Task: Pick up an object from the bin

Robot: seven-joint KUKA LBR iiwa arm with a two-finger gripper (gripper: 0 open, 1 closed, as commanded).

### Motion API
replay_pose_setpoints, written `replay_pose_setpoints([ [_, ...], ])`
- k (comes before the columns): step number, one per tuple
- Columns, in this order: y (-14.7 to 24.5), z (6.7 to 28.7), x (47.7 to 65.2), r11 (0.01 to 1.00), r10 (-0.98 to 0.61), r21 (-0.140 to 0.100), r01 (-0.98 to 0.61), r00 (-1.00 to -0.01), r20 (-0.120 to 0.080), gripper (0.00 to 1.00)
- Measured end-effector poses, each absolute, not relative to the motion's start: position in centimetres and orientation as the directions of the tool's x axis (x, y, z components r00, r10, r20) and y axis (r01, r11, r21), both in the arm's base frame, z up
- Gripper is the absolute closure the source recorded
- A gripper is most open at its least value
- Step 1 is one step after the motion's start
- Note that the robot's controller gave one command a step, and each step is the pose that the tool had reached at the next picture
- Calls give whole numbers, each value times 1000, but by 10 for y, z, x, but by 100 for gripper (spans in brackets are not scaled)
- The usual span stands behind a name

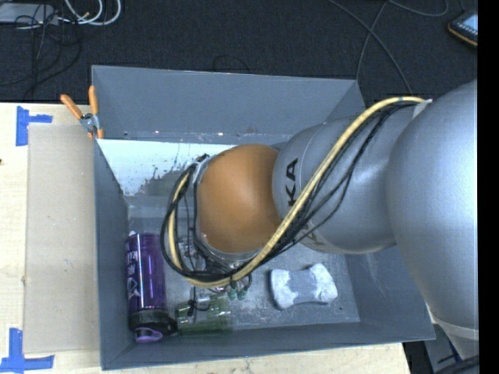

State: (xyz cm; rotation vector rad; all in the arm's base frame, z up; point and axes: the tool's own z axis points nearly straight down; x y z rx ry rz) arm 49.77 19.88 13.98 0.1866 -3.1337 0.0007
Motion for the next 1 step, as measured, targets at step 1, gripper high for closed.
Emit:
replay_pose_setpoints([
  [1,165,126,474,962,-272,0,-272,-962,-2,0],
])
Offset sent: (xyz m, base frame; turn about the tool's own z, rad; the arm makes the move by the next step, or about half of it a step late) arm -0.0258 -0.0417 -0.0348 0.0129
